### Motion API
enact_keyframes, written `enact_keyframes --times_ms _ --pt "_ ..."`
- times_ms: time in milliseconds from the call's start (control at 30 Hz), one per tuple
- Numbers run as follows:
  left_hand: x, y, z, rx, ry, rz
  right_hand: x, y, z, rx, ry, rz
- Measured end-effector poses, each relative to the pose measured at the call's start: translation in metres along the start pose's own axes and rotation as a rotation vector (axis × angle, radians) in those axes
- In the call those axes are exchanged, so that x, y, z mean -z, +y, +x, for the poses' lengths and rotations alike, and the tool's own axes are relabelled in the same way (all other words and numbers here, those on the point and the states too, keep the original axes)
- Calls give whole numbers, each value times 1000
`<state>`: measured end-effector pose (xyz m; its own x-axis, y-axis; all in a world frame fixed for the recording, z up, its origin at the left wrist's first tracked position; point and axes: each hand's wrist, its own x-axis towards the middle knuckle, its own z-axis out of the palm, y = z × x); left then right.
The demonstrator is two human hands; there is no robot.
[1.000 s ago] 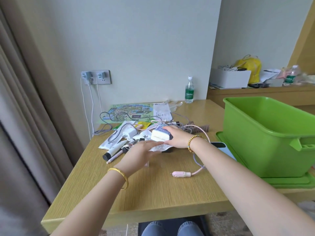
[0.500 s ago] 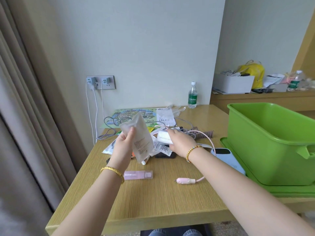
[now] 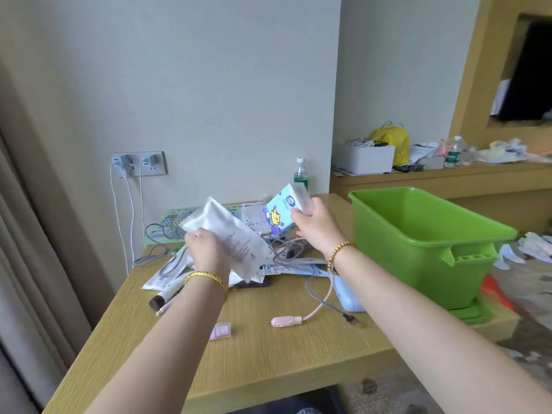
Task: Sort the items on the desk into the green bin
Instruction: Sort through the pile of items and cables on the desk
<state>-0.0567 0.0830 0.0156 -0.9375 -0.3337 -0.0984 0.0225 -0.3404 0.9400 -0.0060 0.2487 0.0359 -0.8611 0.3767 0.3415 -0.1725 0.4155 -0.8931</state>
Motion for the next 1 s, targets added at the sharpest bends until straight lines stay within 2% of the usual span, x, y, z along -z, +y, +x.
enact_keyframes --times_ms 233,433,633,733,800,900,1000 --pt "-51 20 -45 -162 -194 -11 83 -36 -1 220 224 -174" --pt "-129 33 -105 -184 -435 -81 157 -29 -7 174 451 -327" --pt "-203 26 -158 -135 -370 120 206 -11 -17 55 588 -367" --pt "-218 15 -163 -140 -377 279 226 -6 -20 12 589 -359" --pt "-222 5 -159 -171 -441 441 237 -3 -20 -30 562 -373" --pt "-224 -7 -159 -213 -582 809 242 1 -20 -154 370 -551" --pt "-216 -17 -155 -433 -677 1029 233 3 -22 -209 187 -683"
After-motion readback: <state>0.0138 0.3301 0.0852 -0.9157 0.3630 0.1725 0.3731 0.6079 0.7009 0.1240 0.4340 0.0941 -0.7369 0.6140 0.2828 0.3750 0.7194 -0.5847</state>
